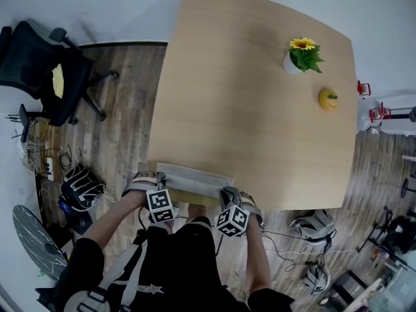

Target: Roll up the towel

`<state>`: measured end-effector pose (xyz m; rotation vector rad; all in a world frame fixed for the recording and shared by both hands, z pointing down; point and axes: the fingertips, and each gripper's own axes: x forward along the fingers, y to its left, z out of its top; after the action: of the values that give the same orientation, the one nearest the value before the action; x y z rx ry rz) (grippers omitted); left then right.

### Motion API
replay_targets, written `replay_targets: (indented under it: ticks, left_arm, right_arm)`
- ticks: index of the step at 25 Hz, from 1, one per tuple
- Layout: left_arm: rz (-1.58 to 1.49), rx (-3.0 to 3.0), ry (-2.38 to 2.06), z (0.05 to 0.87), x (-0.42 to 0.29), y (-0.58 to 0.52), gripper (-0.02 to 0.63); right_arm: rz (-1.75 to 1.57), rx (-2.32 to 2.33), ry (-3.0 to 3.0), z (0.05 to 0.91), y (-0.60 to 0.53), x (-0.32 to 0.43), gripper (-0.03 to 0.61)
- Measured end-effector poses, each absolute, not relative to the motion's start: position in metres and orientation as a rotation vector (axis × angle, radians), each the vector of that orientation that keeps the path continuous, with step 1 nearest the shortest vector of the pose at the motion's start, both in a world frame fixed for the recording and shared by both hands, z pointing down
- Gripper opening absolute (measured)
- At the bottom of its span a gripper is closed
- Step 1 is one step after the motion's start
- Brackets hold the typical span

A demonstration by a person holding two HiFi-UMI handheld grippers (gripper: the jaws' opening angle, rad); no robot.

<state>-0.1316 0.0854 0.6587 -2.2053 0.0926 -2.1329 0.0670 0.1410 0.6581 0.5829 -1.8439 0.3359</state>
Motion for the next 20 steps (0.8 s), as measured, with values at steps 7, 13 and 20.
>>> replay_targets:
  ticks: [7,13,20]
  left_arm:
    - [-2.096,-2.206,0.129,0.657,-0.132,0.084,0.078]
    - [-2.029,-2.202,0.285,0.652,-0.134,0.071,0.178]
    - [-1.957,-2.153,0.352,0.641,-0.133,0.066,0.202]
  right_arm:
    - [0.322,0.594,-1.837,0.658,0.143,0.066,0.052]
    - [0.211,0.701,-1.825,0.650,0.133,0.071,0.124]
    - [0.158,0.764,-1.812,0.634,0.134,0.076,0.147]
